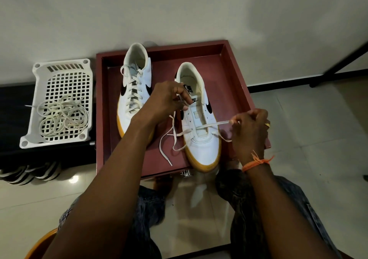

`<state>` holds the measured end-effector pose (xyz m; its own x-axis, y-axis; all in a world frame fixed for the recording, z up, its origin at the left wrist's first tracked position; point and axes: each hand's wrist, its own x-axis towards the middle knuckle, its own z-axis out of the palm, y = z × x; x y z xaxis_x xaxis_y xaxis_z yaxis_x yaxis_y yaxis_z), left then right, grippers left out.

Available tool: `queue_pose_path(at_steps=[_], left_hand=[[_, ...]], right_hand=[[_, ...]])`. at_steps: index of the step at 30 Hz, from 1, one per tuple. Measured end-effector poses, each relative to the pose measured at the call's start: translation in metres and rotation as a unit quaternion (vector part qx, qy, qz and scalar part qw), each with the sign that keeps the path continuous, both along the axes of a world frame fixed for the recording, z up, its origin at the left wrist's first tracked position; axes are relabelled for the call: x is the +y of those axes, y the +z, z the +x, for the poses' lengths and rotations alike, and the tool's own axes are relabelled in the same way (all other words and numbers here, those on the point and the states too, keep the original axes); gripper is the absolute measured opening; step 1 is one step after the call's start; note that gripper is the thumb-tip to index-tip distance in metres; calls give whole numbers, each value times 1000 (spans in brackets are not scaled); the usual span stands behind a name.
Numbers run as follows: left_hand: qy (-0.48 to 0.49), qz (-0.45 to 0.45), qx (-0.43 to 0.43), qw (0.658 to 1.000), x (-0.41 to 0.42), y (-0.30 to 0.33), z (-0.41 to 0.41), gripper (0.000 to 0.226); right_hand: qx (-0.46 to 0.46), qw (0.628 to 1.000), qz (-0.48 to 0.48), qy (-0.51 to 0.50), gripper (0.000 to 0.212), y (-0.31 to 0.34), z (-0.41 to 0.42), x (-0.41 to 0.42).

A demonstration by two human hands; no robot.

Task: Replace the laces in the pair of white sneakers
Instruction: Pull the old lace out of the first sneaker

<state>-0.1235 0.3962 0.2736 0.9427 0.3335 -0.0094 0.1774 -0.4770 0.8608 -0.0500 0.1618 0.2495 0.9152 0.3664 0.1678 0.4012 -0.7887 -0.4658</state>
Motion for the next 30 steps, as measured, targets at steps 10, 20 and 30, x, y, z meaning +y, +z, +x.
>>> queue_pose_path(at_steps=[10, 20, 30], left_hand=[[-1, -3, 1, 1000, 0, -1, 1, 24], [-9, -5, 3, 1000, 3, -1, -1, 24], [-16, 11, 2, 1000, 1, 1, -1, 25]], right_hand=[[-27, 982, 28, 187, 7, -9, -35, 37], [94, 975, 166, -110, 12, -11, 1, 1], [101, 984, 125, 80, 18, -17, -28, 27]])
